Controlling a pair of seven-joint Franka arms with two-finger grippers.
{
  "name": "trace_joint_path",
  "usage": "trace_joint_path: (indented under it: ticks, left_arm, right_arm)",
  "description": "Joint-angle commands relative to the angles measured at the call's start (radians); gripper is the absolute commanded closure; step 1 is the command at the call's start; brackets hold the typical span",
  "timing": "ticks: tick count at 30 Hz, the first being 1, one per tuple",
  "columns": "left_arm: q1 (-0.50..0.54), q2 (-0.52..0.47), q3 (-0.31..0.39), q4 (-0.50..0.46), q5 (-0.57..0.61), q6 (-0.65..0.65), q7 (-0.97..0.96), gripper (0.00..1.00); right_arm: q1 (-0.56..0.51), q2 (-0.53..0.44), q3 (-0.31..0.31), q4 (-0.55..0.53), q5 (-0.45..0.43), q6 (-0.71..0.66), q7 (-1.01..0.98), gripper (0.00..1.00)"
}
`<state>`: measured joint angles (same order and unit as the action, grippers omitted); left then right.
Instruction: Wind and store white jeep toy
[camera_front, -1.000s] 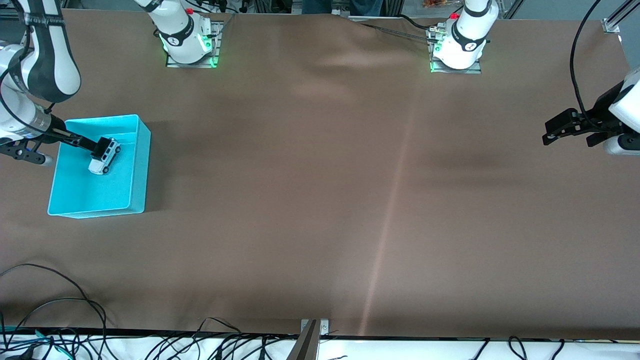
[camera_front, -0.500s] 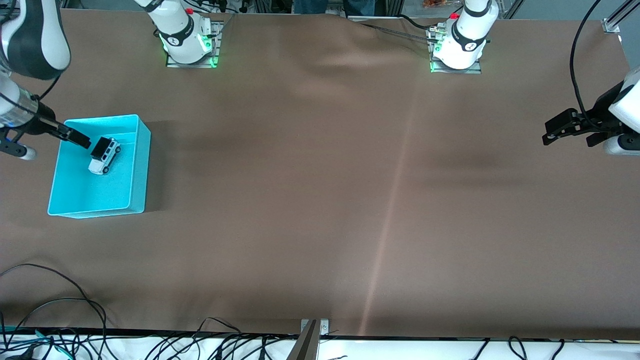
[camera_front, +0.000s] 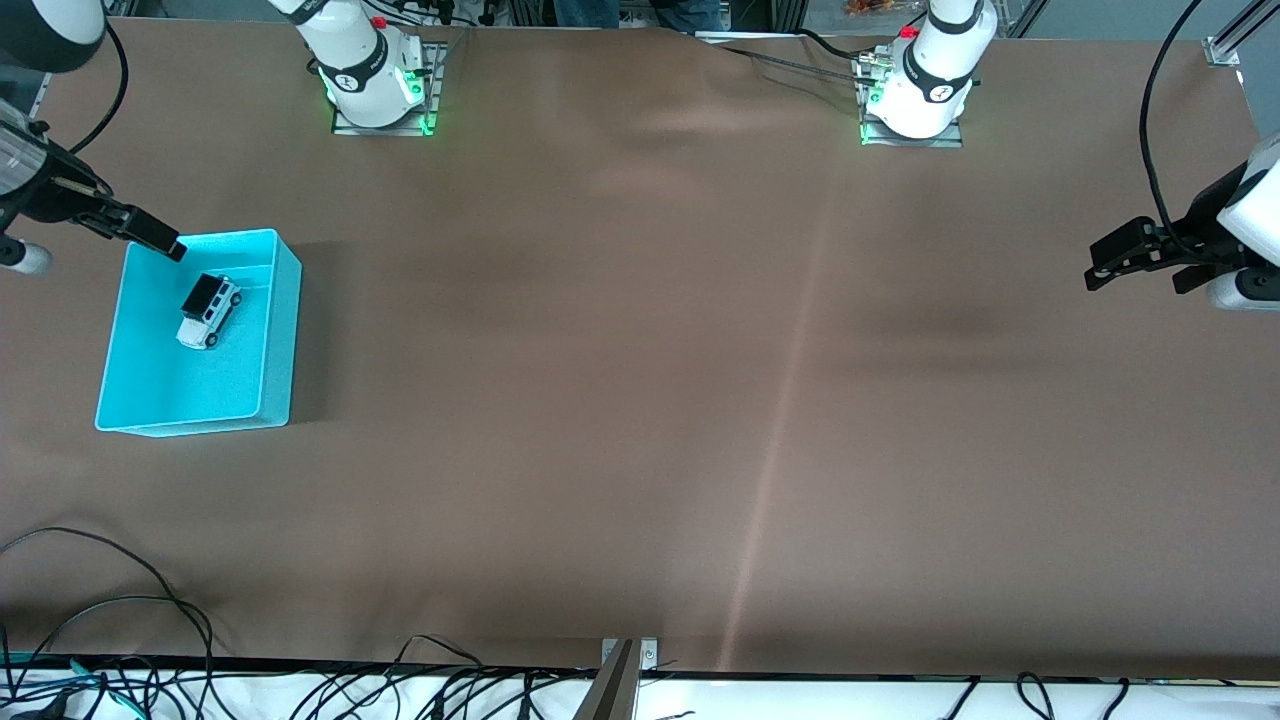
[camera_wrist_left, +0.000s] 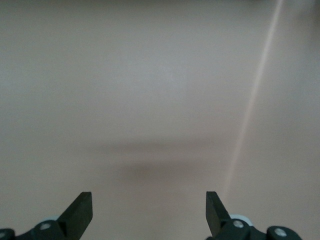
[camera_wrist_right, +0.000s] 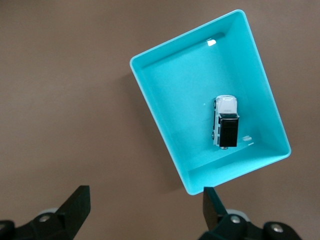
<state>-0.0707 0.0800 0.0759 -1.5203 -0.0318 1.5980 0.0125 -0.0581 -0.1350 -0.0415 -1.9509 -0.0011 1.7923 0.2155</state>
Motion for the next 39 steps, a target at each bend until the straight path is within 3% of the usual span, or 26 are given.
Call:
trace_joint_path:
  ticks: [1,19,27,39]
  left_arm:
    - [-0.008,0.010,0.002,0.025,0.027,-0.020,0.018,0.00]
    - [-0.008,0.010,0.002,0.025,0.027,-0.020,0.018,0.00]
    - [-0.008,0.010,0.002,0.025,0.027,-0.020,0.018,0.00]
    - [-0.008,0.010,0.002,0.025,0.027,-0.020,0.018,0.00]
  right_arm:
    - [-0.005,0.006,0.031,0.069,0.023,-0.085,0.004,0.00]
    - [-0.006,0.107,0.161,0.297,0.024,-0.261,0.008,0.00]
    - [-0.006,0.152,0.144,0.369,0.021,-0.336,-0.016,0.00]
    - [0.001,0.141,0.083,0.374,0.021,-0.392,-0.191,0.00]
